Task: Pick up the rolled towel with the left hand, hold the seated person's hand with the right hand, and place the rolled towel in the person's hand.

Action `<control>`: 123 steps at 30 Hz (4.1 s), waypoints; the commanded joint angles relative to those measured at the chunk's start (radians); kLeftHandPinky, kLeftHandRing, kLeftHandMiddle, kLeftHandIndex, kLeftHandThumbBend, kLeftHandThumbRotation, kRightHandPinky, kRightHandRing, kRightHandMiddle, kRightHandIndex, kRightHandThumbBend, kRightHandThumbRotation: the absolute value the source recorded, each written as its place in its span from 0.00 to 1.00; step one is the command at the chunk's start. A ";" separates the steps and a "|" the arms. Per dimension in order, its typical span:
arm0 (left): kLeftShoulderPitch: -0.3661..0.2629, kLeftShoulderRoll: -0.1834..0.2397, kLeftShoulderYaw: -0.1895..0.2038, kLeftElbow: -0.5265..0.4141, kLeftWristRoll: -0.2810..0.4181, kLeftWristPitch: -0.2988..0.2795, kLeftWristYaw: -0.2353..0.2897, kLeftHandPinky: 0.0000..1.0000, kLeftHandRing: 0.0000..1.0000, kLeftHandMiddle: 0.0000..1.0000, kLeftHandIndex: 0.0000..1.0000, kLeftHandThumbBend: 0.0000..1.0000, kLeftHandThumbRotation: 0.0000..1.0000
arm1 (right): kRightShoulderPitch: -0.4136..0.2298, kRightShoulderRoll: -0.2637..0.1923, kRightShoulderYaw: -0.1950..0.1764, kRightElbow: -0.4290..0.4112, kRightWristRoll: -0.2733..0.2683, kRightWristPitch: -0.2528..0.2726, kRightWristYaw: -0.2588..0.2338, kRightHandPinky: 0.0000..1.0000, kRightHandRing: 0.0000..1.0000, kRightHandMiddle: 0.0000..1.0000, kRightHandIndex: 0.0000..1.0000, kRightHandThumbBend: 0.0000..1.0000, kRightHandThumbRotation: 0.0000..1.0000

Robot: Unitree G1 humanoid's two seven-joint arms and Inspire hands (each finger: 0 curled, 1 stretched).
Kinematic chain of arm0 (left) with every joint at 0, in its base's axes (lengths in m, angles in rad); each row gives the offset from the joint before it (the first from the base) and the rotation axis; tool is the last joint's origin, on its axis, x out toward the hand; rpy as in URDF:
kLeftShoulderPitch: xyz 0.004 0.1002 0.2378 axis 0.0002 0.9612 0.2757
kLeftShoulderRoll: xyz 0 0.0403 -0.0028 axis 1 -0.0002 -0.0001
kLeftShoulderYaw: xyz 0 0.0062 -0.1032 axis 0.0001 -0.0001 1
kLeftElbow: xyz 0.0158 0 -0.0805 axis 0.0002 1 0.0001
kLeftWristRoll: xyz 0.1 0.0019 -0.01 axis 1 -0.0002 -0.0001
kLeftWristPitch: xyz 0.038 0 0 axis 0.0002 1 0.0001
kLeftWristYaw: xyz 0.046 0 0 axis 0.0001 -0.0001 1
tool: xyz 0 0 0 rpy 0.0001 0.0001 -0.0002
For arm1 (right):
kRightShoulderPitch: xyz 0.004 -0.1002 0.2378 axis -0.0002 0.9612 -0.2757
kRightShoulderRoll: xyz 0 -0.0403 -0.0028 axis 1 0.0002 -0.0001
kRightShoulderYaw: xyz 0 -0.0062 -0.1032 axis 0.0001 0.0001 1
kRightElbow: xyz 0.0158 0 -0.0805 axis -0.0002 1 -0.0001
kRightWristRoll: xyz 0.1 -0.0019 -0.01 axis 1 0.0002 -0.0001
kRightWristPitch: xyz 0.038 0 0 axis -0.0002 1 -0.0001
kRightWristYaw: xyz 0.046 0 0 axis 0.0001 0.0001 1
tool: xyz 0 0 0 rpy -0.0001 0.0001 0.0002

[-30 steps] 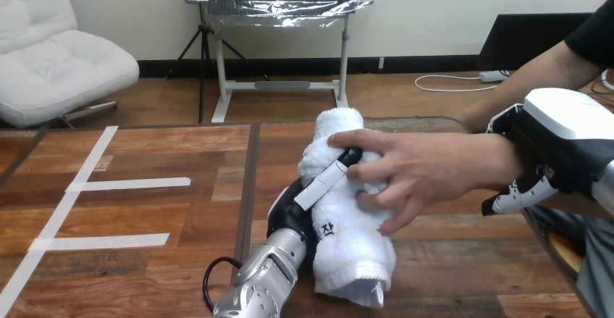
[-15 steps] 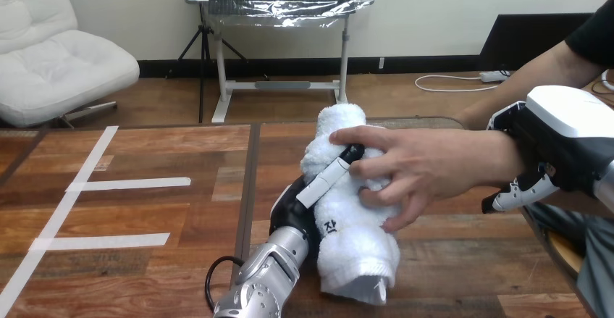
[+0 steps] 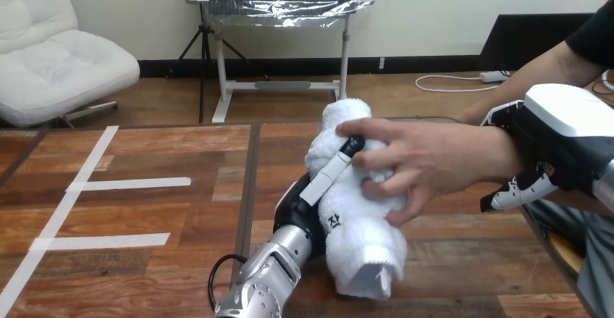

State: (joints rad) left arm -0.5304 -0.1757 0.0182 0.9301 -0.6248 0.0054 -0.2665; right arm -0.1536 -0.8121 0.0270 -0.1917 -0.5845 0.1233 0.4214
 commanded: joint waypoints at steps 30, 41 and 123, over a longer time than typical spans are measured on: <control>-0.228 -0.301 -0.003 -0.123 -0.059 -0.072 -0.209 0.42 0.51 0.62 0.67 0.78 0.34 | -0.053 0.024 0.019 -0.050 -0.072 -0.007 -0.026 0.52 0.63 0.69 0.68 0.90 0.00; -0.226 -0.284 0.004 -0.127 -0.067 -0.062 -0.204 0.43 0.52 0.62 0.68 0.77 0.34 | -0.057 0.029 0.023 -0.055 -0.092 0.008 -0.018 0.55 0.64 0.70 0.69 0.89 0.00; 0.343 0.060 0.014 -0.630 0.114 -0.199 -0.265 0.68 0.75 0.83 0.88 0.72 0.43 | 0.140 0.443 0.004 -0.173 -0.076 -0.204 -0.602 0.65 0.85 0.86 0.75 0.53 0.00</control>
State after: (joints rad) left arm -0.1973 -0.0549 0.0201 0.3703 -0.5037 -0.1602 -0.5448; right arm 0.0323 -0.4163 -0.0014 -0.3557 -0.6759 0.0017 -0.1123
